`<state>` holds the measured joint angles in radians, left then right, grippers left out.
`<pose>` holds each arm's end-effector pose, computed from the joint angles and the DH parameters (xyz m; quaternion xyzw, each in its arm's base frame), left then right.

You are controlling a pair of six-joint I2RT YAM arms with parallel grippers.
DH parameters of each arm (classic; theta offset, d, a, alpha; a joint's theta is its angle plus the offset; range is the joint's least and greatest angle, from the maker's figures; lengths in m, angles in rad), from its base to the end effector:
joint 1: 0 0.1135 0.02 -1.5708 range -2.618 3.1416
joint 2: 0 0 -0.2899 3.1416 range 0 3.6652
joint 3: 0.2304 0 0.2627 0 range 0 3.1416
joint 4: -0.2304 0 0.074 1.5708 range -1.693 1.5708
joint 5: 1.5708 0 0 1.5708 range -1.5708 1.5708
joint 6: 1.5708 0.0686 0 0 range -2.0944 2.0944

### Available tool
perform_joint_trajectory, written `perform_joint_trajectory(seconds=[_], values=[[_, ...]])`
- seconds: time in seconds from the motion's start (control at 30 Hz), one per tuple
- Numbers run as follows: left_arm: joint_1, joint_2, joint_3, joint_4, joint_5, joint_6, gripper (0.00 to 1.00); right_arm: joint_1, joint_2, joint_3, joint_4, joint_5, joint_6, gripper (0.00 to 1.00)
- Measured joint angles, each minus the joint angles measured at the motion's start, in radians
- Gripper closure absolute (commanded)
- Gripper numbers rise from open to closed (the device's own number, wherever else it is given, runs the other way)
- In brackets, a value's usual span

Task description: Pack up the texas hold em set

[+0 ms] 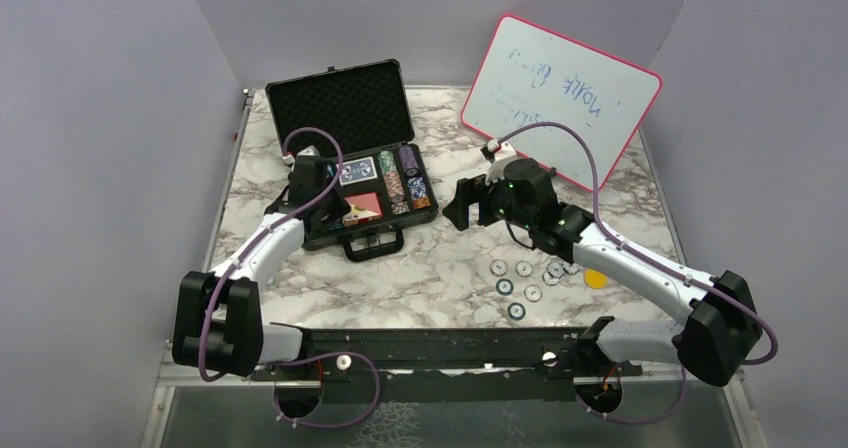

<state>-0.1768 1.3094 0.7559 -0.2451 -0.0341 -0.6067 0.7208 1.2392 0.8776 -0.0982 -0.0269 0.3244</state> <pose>0.2895 -0.0493 0.2080 -0.2038 0.9036 -0.1292 0.3540 0.2346 0.2085 0.2900 -0.1742 0.8315 0.2731 0.4512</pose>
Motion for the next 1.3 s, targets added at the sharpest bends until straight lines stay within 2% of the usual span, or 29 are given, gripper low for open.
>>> perform_joint_trajectory(seconds=[0.53, 0.63, 0.77, 0.87, 0.97, 1.07, 1.2, 1.3], values=[[0.016, 0.069, -0.005, 0.07, 0.117, 0.004, 0.79, 0.0, 0.001, 0.0, 0.0, 0.034, 0.001, 0.05], [0.019, 0.071, -0.005, 0.071, 0.124, 0.005, 0.73, 0.0, 0.001, 0.0, -0.002, 0.048, 0.006, 0.05], [0.018, 0.072, 0.0, 0.069, 0.124, 0.016, 0.58, 0.0, 0.001, 0.0, -0.016, 0.1, 0.025, 0.05], [0.011, 0.08, 0.026, 0.043, 0.126, 0.04, 0.5, 0.0, 0.001, 0.0, -0.043, 0.169, 0.048, 0.05], [0.002, 0.082, 0.062, 0.0, 0.114, 0.087, 0.47, 0.0, 0.005, 0.004, -0.09, 0.262, 0.083, 0.05], [0.002, 0.081, 0.087, -0.033, 0.096, 0.126, 0.49, 0.0, 0.012, 0.006, -0.132, 0.329, 0.113, 0.05], [0.002, 0.07, 0.09, -0.053, 0.089, 0.156, 0.66, 0.0, 0.019, 0.007, -0.169, 0.38, 0.148, 0.06], [0.002, 0.069, 0.09, -0.062, 0.089, 0.164, 0.72, -0.001, 0.041, 0.025, -0.206, 0.403, 0.176, 0.09]])
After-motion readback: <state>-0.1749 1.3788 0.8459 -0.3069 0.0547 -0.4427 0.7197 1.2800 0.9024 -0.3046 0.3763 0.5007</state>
